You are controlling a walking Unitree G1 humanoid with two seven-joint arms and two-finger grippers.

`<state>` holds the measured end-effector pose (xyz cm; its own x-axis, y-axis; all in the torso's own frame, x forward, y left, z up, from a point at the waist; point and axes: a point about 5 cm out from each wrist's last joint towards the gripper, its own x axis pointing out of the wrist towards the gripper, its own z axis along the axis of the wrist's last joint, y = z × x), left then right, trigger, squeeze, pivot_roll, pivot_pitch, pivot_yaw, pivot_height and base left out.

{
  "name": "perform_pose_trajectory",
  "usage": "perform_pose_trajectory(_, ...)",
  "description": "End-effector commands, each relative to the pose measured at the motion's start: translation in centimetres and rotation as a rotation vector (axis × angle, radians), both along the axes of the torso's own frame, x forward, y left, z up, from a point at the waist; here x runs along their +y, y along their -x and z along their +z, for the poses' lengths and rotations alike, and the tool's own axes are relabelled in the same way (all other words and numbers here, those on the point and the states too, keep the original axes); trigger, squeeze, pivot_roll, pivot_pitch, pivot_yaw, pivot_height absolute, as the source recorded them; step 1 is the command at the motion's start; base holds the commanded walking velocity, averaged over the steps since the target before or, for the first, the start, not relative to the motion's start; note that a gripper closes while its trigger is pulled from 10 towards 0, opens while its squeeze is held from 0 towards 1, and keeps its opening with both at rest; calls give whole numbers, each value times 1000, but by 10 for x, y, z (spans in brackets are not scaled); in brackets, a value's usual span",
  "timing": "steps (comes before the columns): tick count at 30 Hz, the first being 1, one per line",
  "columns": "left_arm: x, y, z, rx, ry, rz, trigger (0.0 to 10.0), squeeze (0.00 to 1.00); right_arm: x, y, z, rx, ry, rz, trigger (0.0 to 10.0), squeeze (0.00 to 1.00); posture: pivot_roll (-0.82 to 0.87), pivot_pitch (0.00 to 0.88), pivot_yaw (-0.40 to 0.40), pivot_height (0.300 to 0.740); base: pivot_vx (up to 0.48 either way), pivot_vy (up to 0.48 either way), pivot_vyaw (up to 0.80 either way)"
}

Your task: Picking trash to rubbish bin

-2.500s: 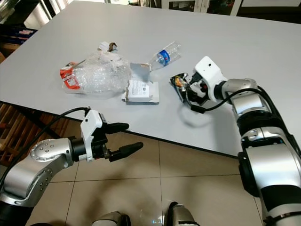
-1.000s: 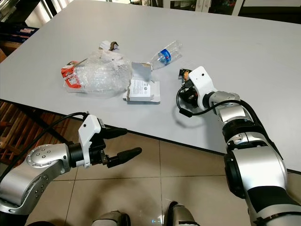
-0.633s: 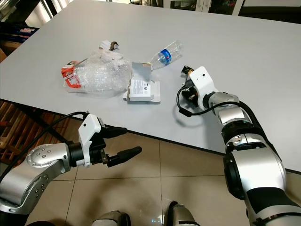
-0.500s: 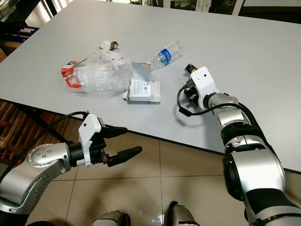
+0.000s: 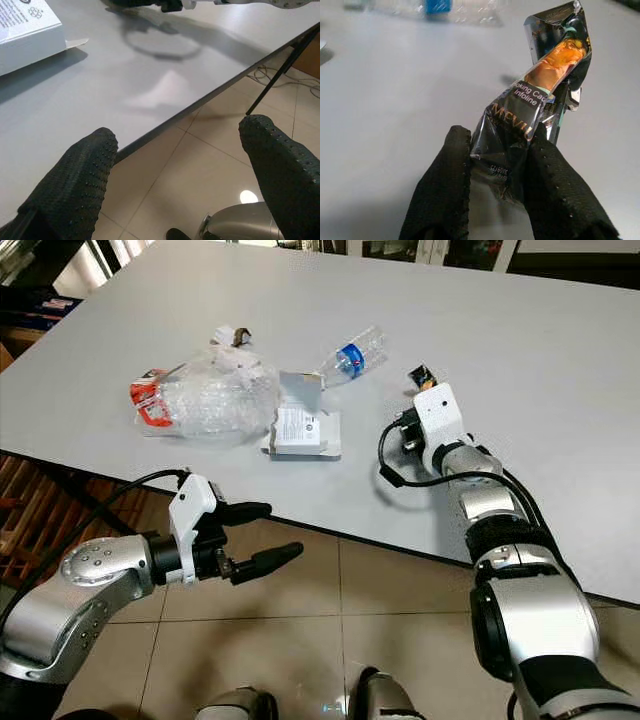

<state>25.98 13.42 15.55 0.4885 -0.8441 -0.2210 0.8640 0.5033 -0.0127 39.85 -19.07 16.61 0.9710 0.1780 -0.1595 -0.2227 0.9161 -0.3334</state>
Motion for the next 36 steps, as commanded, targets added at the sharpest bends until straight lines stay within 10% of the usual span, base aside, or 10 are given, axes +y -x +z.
perform_pose_trajectory(1,-1,-2,1,-16,-4,-1,10000,0,2,0,9,-83,-4,-7,0,0,116,167,47,740,0,0,0)
perform_pose_trajectory(3,-2,-4,1,-21,0,0,10000,0,3,1,11,-119,-9,-11,1922,0,116,167,47,740,0,0,0)
perform_pose_trajectory(4,-2,-5,2,-26,5,4,10000,0,4,3,13,-146,-2,-17,10000,0,107,158,44,740,0,0,0)
perform_pose_trajectory(31,-19,-27,-5,-91,186,239,10000,0,-6,94,9,-366,-100,-282,10000,0,-5,68,24,740,0,0,0)
perform_pose_trajectory(36,-11,-31,-13,-136,160,437,10000,0,4,119,-3,-345,-128,-331,10000,0,-16,51,26,740,0,0,0)
